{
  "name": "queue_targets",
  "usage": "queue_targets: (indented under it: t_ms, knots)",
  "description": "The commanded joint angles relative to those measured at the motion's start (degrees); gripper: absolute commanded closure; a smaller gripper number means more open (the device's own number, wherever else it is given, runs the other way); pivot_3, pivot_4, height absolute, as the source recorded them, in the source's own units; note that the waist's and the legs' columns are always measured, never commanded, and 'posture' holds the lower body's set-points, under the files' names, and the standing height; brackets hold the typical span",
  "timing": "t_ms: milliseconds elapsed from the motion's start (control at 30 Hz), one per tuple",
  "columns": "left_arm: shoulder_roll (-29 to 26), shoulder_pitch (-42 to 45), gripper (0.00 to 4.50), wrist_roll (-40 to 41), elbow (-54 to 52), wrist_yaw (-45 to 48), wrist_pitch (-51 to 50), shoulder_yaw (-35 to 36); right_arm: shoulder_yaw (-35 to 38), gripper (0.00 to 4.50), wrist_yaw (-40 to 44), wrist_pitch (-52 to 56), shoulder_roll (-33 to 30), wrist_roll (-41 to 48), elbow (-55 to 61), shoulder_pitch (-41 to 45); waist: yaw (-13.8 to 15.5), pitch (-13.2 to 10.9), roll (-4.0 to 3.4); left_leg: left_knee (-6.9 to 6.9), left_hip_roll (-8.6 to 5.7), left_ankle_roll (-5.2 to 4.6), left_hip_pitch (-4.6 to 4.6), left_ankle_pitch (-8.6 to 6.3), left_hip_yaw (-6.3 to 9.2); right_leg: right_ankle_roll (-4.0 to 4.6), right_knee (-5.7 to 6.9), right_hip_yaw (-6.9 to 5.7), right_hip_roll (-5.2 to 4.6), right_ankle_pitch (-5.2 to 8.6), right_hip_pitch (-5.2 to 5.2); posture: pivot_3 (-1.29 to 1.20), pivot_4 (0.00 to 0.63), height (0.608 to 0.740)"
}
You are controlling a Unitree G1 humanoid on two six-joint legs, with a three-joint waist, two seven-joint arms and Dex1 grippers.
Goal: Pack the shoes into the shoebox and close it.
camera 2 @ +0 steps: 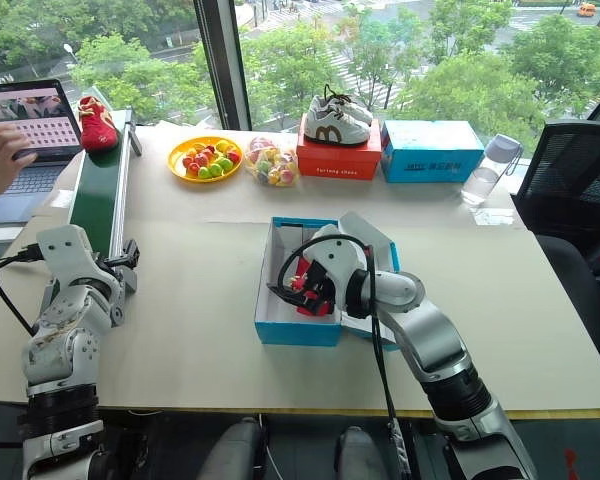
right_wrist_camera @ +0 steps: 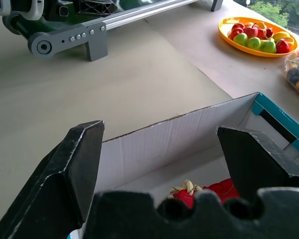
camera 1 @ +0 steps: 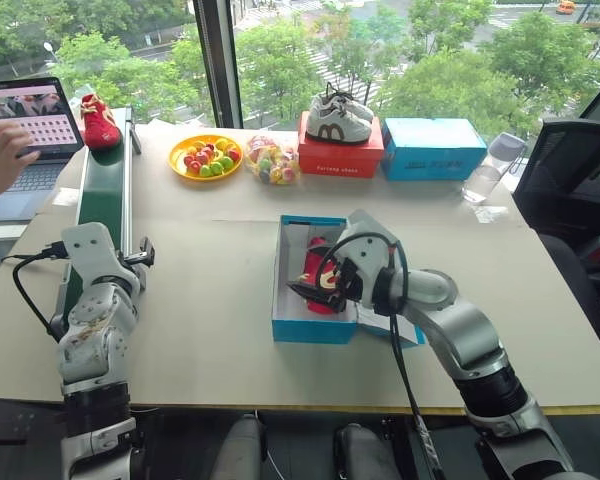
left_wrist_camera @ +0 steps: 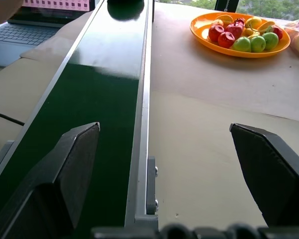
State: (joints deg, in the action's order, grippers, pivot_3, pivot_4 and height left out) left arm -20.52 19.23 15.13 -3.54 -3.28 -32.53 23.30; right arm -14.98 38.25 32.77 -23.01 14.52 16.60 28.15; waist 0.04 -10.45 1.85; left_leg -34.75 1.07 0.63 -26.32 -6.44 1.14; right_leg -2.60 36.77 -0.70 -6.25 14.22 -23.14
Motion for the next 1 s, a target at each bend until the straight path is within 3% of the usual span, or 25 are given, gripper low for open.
queue_targets:
  t_ms: [33,200,433,1000]
  knots:
    - [-0.55,0.44,0.00,-0.91,-1.69,-0.10,0.95,0.03,0.70,0.23,-0.15,-1.17,0.31,-0.36,0.79,0.23,0.00,0.00,0.00,0.00,0.00,0.00,0.00,0.00,0.00,0.00,0.00,0.00,0.00,0.00,0.00,0.00,0.150,0.737]
    - [-0.93,0.28,0.00,-1.03,-2.13,-0.17,-0.59,0.43,0.33,0.23,-0.47,-1.29,0.07,-1.91,-0.51,0.45,0.00,0.00,0.00,-0.01,0.00,0.00,0.00,0.00,0.00,0.00,0.00,0.00,0.00,0.00,0.00,0.00,0.150,0.737]
    - [-2.49,1.94,0.00,4.28,-1.88,1.25,-10.72,4.00,0.40,0.23,-1.01,-1.47,0.61,-3.55,-1.73,1.18,-0.12,0.00,0.00,-0.02,-0.01,-0.03,0.00,0.02,0.01,0.00,0.03,0.00,0.00,0.00,0.00,0.00,0.150,0.737]
    - [-14.65,6.62,0.00,5.90,-4.08,5.84,-21.04,7.63,0.48,0.23,-0.95,-1.16,1.63,-4.50,-2.30,1.26,-0.52,-0.01,0.05,-0.01,-0.01,0.02,0.00,0.01,0.02,0.00,0.04,-0.01,0.00,0.00,-0.01,0.00,0.150,0.737]
